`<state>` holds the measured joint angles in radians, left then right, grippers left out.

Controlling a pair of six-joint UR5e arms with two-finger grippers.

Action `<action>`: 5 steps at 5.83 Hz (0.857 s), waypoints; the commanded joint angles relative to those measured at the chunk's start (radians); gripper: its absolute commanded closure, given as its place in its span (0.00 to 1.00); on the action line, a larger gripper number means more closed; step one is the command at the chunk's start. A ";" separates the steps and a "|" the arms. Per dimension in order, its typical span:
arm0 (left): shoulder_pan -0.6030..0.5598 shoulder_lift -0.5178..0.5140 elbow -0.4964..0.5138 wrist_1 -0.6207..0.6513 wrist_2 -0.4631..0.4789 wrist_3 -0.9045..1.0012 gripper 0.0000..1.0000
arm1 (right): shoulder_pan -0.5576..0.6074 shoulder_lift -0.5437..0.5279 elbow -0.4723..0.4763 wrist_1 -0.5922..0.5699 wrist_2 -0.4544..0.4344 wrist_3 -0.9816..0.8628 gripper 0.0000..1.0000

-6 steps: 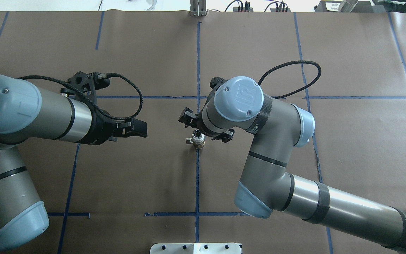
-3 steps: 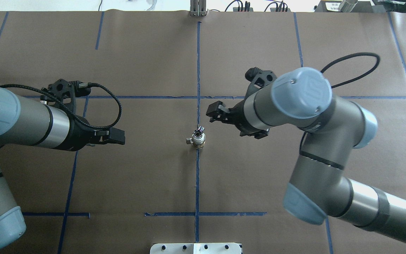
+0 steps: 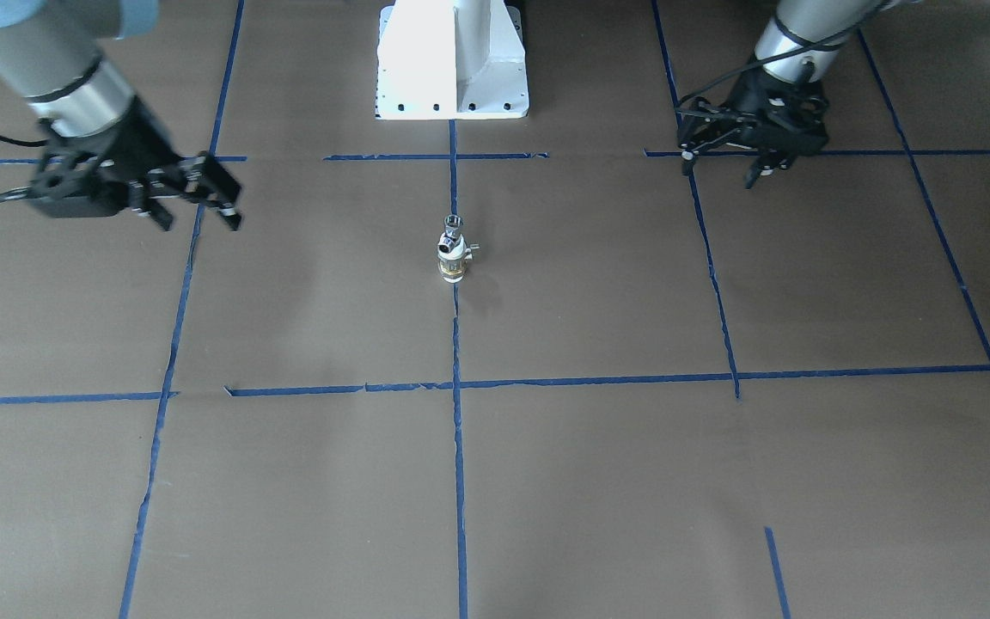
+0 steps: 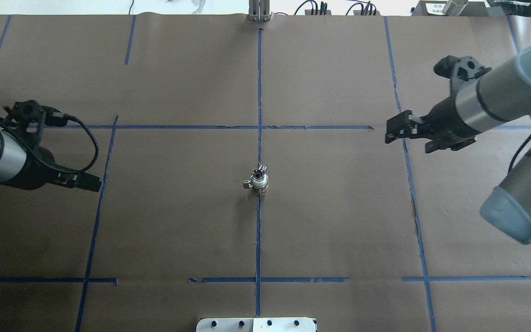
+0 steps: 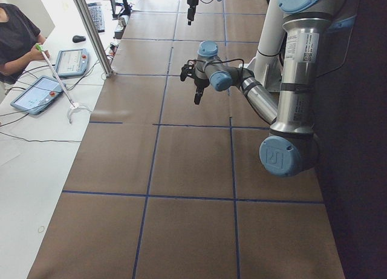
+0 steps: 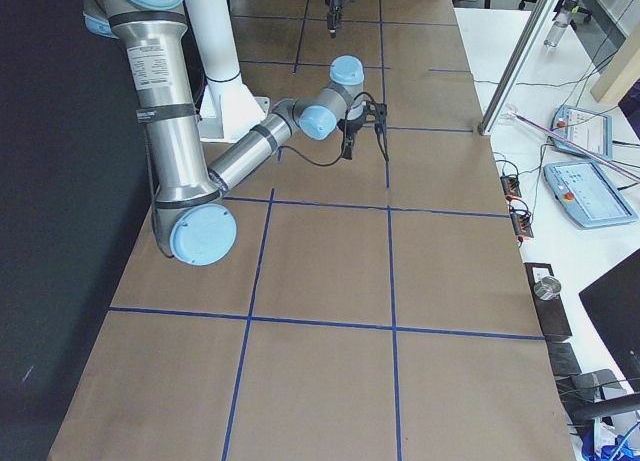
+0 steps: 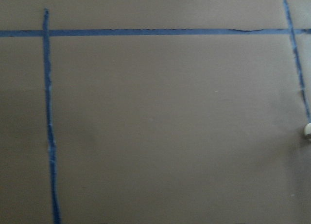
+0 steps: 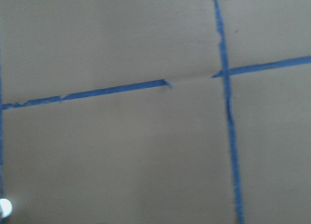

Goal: Assemble PPR valve and pipe with both arms

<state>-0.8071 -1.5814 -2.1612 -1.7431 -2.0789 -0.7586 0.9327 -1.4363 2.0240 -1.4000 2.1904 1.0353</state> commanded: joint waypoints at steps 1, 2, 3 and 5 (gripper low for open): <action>-0.308 0.072 0.151 0.010 -0.219 0.448 0.10 | 0.269 -0.168 -0.113 -0.002 0.124 -0.525 0.00; -0.445 0.077 0.276 0.010 -0.262 0.681 0.08 | 0.408 -0.208 -0.204 -0.007 0.179 -0.758 0.00; -0.571 0.077 0.379 0.010 -0.308 0.841 0.01 | 0.511 -0.232 -0.294 -0.008 0.184 -0.969 0.00; -0.685 0.069 0.443 0.134 -0.308 0.894 0.01 | 0.654 -0.225 -0.475 -0.026 0.184 -1.243 0.00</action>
<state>-1.4358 -1.5083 -1.7417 -1.6854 -2.3833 0.1061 1.5137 -1.6635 1.6336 -1.4139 2.3731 -0.0746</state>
